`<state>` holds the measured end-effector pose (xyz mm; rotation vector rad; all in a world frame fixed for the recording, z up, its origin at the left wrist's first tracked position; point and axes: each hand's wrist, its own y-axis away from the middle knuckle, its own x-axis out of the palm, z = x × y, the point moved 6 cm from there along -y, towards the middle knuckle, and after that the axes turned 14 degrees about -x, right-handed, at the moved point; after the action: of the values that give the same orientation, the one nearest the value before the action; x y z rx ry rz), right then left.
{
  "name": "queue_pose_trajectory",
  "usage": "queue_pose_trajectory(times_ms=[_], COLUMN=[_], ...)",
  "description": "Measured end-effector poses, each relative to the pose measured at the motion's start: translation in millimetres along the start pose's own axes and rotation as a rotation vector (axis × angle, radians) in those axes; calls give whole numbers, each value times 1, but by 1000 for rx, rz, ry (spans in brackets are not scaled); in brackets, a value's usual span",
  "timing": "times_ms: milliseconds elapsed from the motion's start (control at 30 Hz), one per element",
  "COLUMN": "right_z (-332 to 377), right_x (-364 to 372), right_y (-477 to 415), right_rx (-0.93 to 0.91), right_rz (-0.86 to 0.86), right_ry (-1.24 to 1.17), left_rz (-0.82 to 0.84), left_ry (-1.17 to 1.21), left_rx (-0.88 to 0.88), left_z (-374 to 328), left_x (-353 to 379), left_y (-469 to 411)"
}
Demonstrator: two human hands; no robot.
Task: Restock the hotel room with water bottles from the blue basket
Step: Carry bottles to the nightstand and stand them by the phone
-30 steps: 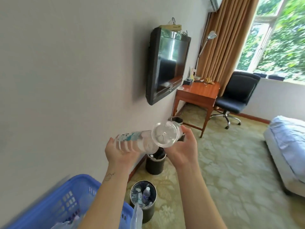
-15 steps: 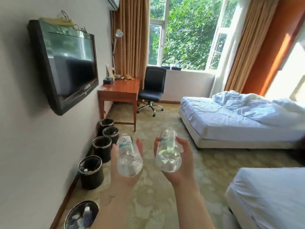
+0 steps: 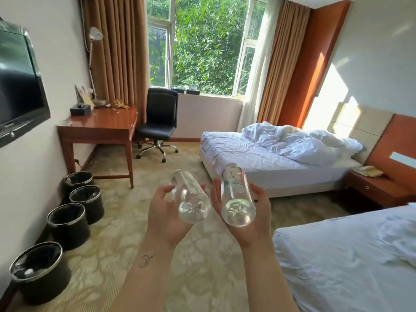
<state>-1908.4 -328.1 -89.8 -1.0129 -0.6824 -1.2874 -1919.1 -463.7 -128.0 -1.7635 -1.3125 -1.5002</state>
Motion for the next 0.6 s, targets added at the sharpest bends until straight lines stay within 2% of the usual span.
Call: queue_pose_trajectory(times_ms=[67, 200, 233, 300, 333, 367, 400, 467, 600], right_z=[4, 9, 9, 11, 10, 9, 9, 5, -1], right_x=[-24, -53, -59, -71, -78, -80, -81, -87, -77], right_y=[-25, -62, -72, -100, -116, -130, -143, -175, -241], right_rx=[85, 103, 93, 56, 56, 69, 75, 89, 102], right_rz=[-89, -79, -97, -160, -188, -200, -211, -209, -129], right_ry=[-155, -19, 6, 62, 70, 75, 106, 140, 83], left_rz=[51, 1, 47, 169, 187, 193, 129, 159, 173], left_ry=[-23, -100, -51, 198, 233, 189, 40, 32, -88], left_rx=[-62, -101, -81, -159, -178, -195, -117, -252, -314], left_z=[6, 8, 4, -5, -9, -13, -24, -39, -76], left_x=[6, 12, 7, 11, 8, 13, 16, 21, 46], left_y=[-26, -72, -86, -114, -127, -142, -152, -190, -253])
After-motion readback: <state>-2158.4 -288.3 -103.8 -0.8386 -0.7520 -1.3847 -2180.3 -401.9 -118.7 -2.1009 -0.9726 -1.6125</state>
